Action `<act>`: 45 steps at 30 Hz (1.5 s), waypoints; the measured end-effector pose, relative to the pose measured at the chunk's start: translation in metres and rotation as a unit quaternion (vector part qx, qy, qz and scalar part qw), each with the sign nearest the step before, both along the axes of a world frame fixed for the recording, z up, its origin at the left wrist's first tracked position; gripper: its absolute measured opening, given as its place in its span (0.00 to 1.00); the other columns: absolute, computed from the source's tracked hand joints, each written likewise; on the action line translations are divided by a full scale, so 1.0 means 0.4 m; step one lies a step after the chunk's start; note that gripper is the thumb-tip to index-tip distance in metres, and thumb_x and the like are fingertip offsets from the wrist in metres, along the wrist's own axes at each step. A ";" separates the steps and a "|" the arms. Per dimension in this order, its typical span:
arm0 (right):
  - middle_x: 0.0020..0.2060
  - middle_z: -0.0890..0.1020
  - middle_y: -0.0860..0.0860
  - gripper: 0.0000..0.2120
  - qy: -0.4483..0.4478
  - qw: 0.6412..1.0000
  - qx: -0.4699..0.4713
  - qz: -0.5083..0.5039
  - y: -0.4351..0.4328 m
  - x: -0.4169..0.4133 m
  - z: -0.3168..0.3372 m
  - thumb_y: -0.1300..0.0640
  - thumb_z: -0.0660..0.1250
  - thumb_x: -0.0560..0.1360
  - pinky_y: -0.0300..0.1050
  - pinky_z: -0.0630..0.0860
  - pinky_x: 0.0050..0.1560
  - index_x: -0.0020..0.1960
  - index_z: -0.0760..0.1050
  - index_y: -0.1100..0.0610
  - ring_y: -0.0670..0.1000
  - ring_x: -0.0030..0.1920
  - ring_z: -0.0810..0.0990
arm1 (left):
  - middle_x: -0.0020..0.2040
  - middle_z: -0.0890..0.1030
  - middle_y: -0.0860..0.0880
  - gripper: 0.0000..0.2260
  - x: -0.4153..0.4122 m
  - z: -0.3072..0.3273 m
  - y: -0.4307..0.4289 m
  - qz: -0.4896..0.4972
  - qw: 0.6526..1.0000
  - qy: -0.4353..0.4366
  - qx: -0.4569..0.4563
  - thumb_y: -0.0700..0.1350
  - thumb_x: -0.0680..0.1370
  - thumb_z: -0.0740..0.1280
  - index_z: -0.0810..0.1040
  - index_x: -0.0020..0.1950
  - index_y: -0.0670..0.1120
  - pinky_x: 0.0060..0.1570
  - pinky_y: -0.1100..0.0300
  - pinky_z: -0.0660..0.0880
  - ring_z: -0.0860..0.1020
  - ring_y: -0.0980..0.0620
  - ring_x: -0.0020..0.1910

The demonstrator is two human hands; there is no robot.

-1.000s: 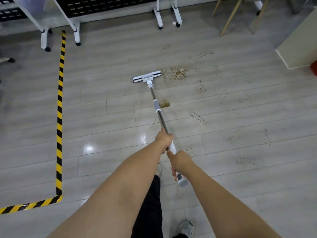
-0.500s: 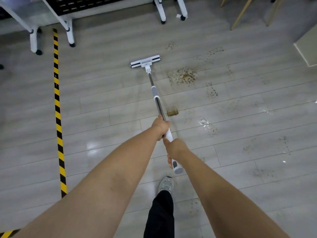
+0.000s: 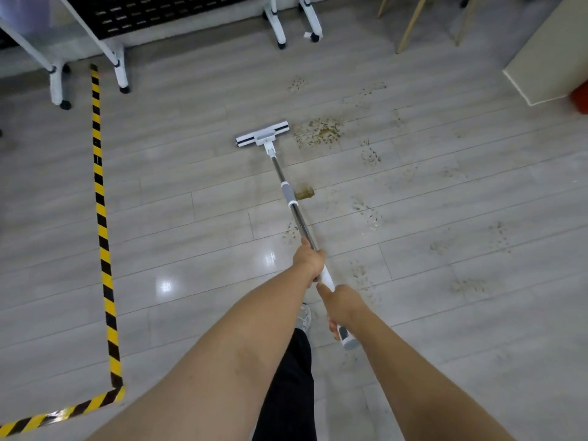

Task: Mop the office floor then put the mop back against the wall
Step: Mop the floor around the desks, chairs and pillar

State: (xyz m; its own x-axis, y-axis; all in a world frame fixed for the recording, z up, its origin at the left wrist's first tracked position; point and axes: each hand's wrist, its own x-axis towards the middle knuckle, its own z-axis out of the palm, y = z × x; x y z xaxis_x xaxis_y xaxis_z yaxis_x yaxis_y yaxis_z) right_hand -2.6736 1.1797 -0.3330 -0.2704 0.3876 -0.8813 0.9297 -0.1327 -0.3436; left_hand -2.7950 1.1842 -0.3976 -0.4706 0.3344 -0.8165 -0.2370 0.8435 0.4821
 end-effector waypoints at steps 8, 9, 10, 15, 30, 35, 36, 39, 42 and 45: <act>0.27 0.79 0.55 0.23 -0.003 1.000 -0.007 -0.004 -0.300 0.495 0.052 0.42 0.53 0.84 0.42 0.72 0.30 0.45 0.70 0.60 0.51 0.21 0.76 | 0.60 0.76 0.42 0.22 0.499 0.033 -0.303 -0.007 1.000 0.007 0.017 0.44 0.83 0.62 0.63 0.76 0.48 0.45 0.50 0.80 0.78 0.42 0.54; 0.27 0.79 0.56 0.23 -0.002 1.000 -0.015 -0.014 -0.340 0.564 0.057 0.41 0.53 0.84 0.42 0.73 0.29 0.45 0.71 0.60 0.52 0.22 0.76 | 0.59 0.76 0.43 0.21 0.569 0.041 -0.344 -0.006 1.000 0.005 0.019 0.44 0.83 0.62 0.64 0.75 0.48 0.44 0.51 0.80 0.77 0.42 0.53; 0.27 0.79 0.57 0.24 -0.001 0.999 -0.022 -0.024 -0.380 0.630 0.064 0.41 0.54 0.84 0.42 0.74 0.29 0.46 0.72 0.61 0.53 0.23 0.76 | 0.57 0.76 0.43 0.20 0.635 0.048 -0.383 0.001 1.000 0.001 0.020 0.44 0.82 0.62 0.64 0.75 0.49 0.44 0.50 0.80 0.77 0.42 0.52; 0.24 0.79 0.55 0.24 0.012 0.999 -0.038 -0.032 -0.543 0.876 0.110 0.41 0.53 0.84 0.47 0.78 0.36 0.45 0.72 0.60 0.53 0.24 0.77 | 0.55 0.77 0.45 0.22 0.872 0.100 -0.541 -0.008 1.000 -0.014 0.010 0.44 0.82 0.61 0.62 0.76 0.51 0.48 0.48 0.82 0.80 0.42 0.54; 0.26 0.77 0.55 0.21 0.014 0.996 -0.034 -0.076 -0.537 0.731 0.125 0.45 0.56 0.84 0.46 0.73 0.32 0.46 0.73 0.62 0.52 0.23 0.74 | 0.56 0.76 0.46 0.23 0.737 0.115 -0.532 0.006 0.999 -0.032 0.005 0.44 0.82 0.62 0.62 0.77 0.51 0.38 0.53 0.79 0.78 0.44 0.49; 0.28 0.77 0.57 0.20 0.020 0.996 -0.036 -0.077 -0.483 0.584 0.113 0.46 0.54 0.84 0.45 0.71 0.31 0.45 0.71 0.61 0.54 0.24 0.75 | 0.55 0.76 0.44 0.17 0.594 0.095 -0.474 -0.002 1.000 -0.011 0.018 0.44 0.82 0.62 0.67 0.71 0.49 0.35 0.55 0.76 0.77 0.42 0.51; 0.27 0.77 0.57 0.20 0.016 0.997 -0.034 -0.074 -0.475 0.568 0.108 0.45 0.54 0.84 0.44 0.71 0.30 0.45 0.71 0.61 0.54 0.23 0.75 | 0.56 0.76 0.44 0.17 0.578 0.088 -0.464 -0.004 1.000 -0.008 0.019 0.44 0.82 0.62 0.67 0.71 0.49 0.36 0.55 0.76 0.77 0.42 0.51; 0.26 0.78 0.57 0.21 0.014 0.996 -0.042 -0.080 -0.471 0.561 0.081 0.44 0.54 0.84 0.47 0.74 0.35 0.46 0.70 0.60 0.55 0.24 0.75 | 0.58 0.75 0.44 0.18 0.572 0.070 -0.459 -0.013 1.000 -0.007 0.009 0.45 0.83 0.61 0.65 0.73 0.49 0.34 0.56 0.76 0.76 0.43 0.50; 0.28 0.78 0.57 0.20 0.010 0.995 -0.038 -0.087 -0.494 0.597 0.063 0.43 0.55 0.84 0.47 0.74 0.35 0.51 0.71 0.60 0.54 0.25 0.75 | 0.55 0.75 0.45 0.22 0.607 0.053 -0.477 -0.013 1.000 -0.007 0.003 0.45 0.83 0.61 0.62 0.76 0.51 0.32 0.56 0.75 0.77 0.43 0.49; 0.27 0.78 0.56 0.21 -0.006 0.998 -0.029 -0.061 -0.517 0.646 0.067 0.43 0.53 0.85 0.40 0.71 0.27 0.48 0.70 0.60 0.53 0.21 0.75 | 0.55 0.76 0.45 0.23 0.658 0.051 -0.503 -0.004 1.000 -0.007 0.007 0.45 0.82 0.61 0.62 0.77 0.51 0.34 0.56 0.76 0.77 0.43 0.50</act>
